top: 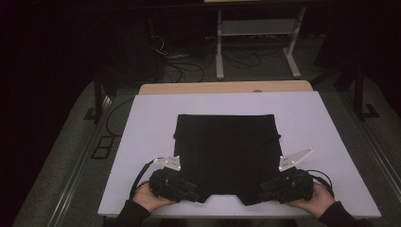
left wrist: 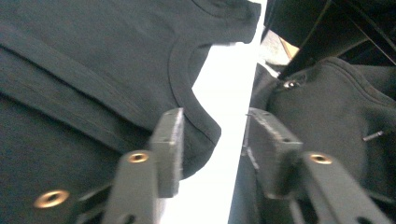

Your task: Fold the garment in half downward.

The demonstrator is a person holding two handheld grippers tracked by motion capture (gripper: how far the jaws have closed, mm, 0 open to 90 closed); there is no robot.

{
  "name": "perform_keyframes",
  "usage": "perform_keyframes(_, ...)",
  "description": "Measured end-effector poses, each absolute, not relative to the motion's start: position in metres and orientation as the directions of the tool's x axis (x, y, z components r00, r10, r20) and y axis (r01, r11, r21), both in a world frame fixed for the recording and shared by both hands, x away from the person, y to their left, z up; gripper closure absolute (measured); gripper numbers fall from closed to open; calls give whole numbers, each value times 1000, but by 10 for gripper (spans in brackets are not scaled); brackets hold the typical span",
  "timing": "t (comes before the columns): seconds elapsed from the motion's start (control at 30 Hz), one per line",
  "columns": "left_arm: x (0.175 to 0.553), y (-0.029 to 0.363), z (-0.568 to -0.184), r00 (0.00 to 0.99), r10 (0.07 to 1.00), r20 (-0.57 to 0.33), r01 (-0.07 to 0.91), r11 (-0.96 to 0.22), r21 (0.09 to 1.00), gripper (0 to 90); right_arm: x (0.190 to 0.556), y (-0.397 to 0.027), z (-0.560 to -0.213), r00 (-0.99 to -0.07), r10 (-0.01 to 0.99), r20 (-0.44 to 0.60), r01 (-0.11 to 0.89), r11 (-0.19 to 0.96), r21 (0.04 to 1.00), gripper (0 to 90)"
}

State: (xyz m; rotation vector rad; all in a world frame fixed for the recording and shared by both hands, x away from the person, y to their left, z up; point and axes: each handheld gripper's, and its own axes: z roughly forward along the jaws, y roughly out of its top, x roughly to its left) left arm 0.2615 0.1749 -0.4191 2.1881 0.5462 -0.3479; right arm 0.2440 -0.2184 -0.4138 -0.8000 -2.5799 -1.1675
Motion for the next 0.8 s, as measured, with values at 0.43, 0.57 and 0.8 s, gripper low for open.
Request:
perform_keyframes(0.43, 256, 184, -405, 877, 400, -266, 447, -477, 757, 185, 245, -220, -398, -830, 475, 292, 521, 473, 711, 151)
perform_keyframes(0.57, 257, 188, -403, 871, 412, -268, 450, -451, 771, 127, 248, -221, -394, -831, 480, 281, 511, 459, 727, 94)
perform_keyframes(0.8, 261, 198, -405, 849, 461, -259, 466, -421, 778, 0, 257, -215, -387, -813, 535, 231, 505, 447, 738, 0)
